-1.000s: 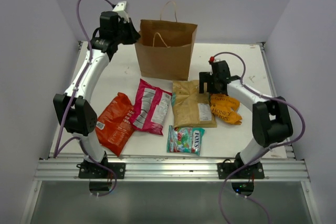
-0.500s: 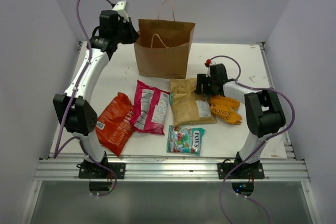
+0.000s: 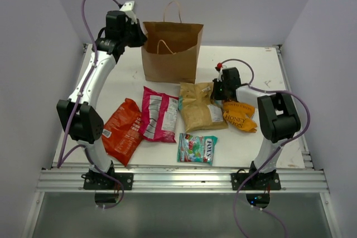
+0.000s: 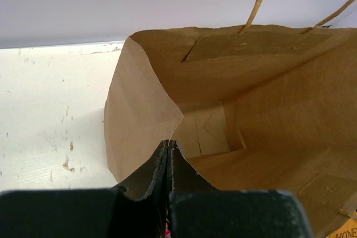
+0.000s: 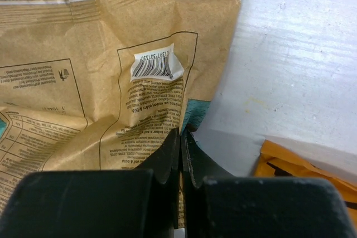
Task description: Place the snacks into the paper bag
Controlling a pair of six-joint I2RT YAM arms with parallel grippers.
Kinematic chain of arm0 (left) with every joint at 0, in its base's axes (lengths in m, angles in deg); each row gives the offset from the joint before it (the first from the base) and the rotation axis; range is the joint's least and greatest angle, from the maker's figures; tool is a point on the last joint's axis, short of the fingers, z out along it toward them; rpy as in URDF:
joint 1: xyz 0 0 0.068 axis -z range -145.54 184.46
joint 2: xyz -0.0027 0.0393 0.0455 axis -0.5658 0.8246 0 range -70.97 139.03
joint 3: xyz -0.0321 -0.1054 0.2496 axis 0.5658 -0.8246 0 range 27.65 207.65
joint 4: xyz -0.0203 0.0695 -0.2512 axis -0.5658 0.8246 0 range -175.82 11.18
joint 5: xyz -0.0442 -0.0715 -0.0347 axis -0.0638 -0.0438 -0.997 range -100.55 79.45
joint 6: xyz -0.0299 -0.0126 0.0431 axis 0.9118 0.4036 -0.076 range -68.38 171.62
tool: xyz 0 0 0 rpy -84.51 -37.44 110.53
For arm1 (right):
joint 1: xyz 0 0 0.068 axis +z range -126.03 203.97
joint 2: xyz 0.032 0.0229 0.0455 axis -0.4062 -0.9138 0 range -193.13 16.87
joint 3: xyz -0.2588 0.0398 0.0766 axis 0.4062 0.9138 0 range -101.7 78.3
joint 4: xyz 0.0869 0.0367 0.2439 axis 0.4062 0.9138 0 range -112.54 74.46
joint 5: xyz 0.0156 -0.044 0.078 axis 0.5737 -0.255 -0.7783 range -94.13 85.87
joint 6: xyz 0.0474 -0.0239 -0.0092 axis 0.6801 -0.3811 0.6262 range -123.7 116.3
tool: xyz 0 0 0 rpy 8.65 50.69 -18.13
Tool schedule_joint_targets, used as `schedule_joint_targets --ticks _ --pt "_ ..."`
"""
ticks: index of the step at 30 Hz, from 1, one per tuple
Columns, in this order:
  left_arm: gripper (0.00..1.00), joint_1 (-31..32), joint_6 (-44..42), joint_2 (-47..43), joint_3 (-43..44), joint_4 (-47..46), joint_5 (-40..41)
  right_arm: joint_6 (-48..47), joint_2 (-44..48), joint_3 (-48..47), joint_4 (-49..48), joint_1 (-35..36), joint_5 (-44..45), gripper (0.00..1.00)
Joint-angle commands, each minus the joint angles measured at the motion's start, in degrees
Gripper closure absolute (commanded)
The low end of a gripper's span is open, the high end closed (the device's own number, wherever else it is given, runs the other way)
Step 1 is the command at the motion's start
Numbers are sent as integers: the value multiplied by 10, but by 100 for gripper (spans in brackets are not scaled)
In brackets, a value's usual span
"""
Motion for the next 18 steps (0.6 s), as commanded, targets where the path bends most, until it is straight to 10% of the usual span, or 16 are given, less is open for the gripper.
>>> schedule_joint_targets --ticks 1,9,18 --pt "100 3 -12 7 25 12 -7 -16 28 -23 44 4 31 100" --pt "100 3 -15 1 36 26 -5 -59 238 -105 156 7 191 100" --pt "100 3 -18 -4 44 48 -18 -68 252 -298 146 6 214 100"
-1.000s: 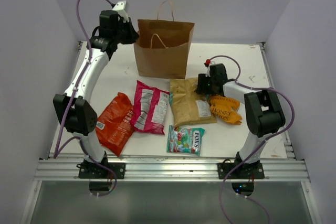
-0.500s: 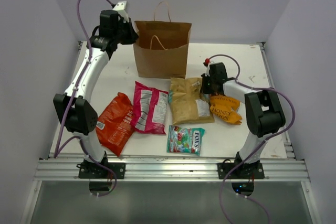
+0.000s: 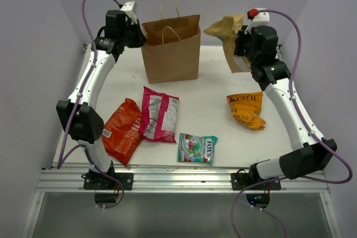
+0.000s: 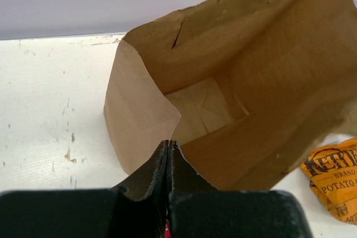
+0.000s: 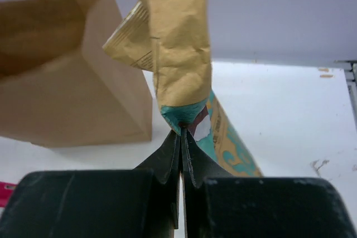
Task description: Place the snacks into the paper bag
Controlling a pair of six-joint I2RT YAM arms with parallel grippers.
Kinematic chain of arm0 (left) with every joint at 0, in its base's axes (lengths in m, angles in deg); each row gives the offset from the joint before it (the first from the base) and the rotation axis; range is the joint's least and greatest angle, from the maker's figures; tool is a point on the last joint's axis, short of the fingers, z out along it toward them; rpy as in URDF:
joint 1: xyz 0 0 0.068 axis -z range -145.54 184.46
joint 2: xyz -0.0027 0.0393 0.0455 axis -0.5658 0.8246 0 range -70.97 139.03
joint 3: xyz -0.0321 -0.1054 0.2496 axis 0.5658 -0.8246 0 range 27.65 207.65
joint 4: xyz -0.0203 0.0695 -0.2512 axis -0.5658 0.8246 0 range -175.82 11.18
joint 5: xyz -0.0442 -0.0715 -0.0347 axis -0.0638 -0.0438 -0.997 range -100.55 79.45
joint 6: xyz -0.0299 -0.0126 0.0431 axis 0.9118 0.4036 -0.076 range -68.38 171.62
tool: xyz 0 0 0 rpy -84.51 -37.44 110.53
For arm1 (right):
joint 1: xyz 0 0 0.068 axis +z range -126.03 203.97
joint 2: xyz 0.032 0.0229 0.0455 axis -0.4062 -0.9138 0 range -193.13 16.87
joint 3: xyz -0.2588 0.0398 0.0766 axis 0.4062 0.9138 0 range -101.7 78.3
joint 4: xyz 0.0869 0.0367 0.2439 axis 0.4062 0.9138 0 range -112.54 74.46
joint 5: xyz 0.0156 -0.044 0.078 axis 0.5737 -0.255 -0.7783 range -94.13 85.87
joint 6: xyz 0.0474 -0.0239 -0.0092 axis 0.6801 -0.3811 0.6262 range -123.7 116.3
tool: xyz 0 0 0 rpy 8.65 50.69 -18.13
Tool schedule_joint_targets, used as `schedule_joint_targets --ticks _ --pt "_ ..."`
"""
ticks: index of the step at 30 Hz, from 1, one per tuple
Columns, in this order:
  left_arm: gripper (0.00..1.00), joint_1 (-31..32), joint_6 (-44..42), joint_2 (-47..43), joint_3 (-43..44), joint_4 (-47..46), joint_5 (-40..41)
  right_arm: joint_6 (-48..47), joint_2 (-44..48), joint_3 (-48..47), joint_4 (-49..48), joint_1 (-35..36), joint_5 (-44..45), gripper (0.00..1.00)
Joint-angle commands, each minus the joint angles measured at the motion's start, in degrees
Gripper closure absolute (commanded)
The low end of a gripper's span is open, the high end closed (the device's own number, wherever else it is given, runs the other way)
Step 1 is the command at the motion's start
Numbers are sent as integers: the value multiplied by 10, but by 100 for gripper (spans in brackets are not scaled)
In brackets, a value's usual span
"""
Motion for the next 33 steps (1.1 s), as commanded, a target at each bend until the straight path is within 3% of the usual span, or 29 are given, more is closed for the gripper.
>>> schedule_joint_targets --ticks 1,12,22,33 --pt "100 3 -16 -7 26 13 -18 -10 -10 -80 -29 -1 18 100" --pt "100 3 -23 -26 29 42 -47 8 -115 -312 -110 7 -57 100" --pt "100 3 -25 -44 16 52 -54 24 -253 -605 -114 44 -123 100" --pt "100 3 -20 -53 13 53 -62 143 -278 -551 -203 64 -183 100"
